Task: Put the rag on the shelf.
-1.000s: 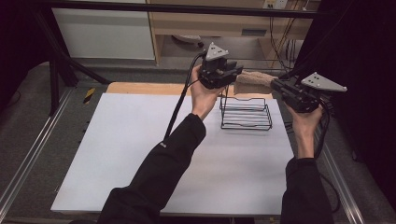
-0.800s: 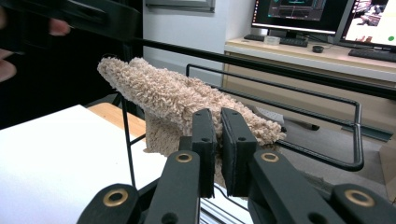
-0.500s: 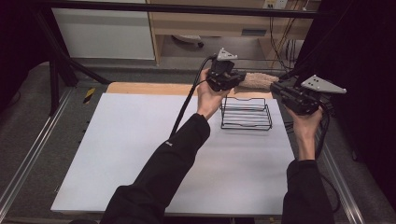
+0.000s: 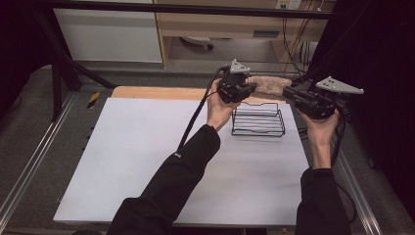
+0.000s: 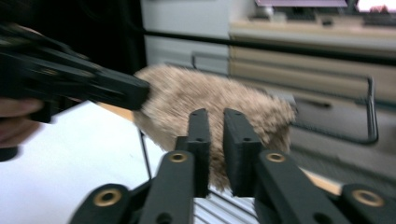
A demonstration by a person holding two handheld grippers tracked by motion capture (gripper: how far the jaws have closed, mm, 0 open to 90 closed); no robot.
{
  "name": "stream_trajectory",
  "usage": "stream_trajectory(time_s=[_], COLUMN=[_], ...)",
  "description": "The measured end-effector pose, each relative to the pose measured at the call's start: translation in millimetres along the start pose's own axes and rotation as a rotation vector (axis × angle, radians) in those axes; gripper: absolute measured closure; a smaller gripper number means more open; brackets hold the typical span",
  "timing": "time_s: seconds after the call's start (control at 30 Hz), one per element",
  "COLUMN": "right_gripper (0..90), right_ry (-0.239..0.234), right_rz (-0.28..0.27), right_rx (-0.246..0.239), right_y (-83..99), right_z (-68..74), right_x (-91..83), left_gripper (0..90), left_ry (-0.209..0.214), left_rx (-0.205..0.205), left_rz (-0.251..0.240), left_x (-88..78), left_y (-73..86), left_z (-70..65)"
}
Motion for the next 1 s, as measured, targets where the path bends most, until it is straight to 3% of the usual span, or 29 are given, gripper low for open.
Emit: stream_trajectory(time_s=[0.23, 0.43, 0.73, 1.0], right_gripper=[89.7, 89.6, 83.4, 76.3], right_ry=[0.061, 0.091, 0.069, 0.054], right_rz=[0.049, 0.050, 0.019, -0.002], right_rx=[0.060, 0.046, 0.029, 0.018], right_y=[14.7, 17.2, 14.6, 3.2], right_z=[-8.3, -7.3, -1.8, 5.2], right_x=[13.6, 20.0, 11.4, 4.2], left_gripper=[88.5, 87.9, 82.2, 71.6], left_ry=[-0.004, -0.007, 0.000, -0.026], left_rx=[0.019, 0.019, 0.021, 0.017], left_rz=[0.010, 0.010, -0.009, -0.035], left_x=[1.2, 3.9, -5.3, -20.5], left_y=[7.6, 10.5, 7.0, 0.4], left_z=[2.3, 3.3, 0.2, 1.5])
Point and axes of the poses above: each handheld gripper's, and its own axes: x roughly forward along the jaws, y roughly out of its underside, z roughly to its left, the point moved 5 cm from there along x, roughly forward along the jaws, and after that the axes turned 8 degrees about y, right-handed, at the moved point
